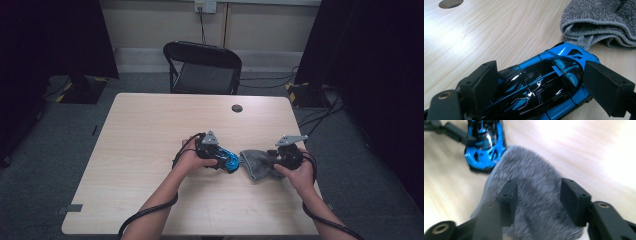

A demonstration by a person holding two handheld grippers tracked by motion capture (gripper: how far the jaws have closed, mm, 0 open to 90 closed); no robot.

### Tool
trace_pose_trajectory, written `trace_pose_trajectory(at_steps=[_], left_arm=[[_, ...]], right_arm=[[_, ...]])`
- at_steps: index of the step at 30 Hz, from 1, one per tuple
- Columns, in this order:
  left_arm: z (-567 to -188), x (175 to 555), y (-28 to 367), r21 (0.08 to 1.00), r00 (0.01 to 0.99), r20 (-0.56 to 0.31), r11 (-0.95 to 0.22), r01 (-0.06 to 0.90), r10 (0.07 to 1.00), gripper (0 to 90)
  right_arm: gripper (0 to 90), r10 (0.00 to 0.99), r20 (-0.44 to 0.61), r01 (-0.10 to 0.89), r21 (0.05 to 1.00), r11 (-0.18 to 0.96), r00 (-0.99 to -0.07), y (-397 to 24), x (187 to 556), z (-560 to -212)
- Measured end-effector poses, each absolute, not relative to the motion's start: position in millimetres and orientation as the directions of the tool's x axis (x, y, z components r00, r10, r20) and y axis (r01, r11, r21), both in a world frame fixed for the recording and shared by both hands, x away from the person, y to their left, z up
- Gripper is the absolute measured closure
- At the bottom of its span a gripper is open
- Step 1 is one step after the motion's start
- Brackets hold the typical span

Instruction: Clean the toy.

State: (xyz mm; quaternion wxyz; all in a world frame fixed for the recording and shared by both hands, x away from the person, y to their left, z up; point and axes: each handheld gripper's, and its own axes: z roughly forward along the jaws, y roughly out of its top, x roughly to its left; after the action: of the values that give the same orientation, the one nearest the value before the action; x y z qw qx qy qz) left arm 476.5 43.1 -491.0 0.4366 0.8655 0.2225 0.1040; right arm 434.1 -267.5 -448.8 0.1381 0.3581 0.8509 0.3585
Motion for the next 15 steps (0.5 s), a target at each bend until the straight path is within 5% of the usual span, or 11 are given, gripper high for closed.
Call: trace_pose_trajectory(at_steps=[6, 15], left_arm=[[-491.6, 476.2, 43.7, 0.805, 0.879, -0.015, -0.515, 0.293, 0.476, 12.9], [-490.6, 476.9, 43.7, 0.799, 0.882, -0.011, -0.527, 0.29, 0.47, 13.1]], right_arm=[[57.8, 0.683, -0.003, 0.496, 0.686, 0.533, -0.73, -263.6, 449.1, -454.7], [48.8, 0.652, -0.006, 0.496, 0.645, 0.582, -0.758, -256.2, 445.7, -482.2]])
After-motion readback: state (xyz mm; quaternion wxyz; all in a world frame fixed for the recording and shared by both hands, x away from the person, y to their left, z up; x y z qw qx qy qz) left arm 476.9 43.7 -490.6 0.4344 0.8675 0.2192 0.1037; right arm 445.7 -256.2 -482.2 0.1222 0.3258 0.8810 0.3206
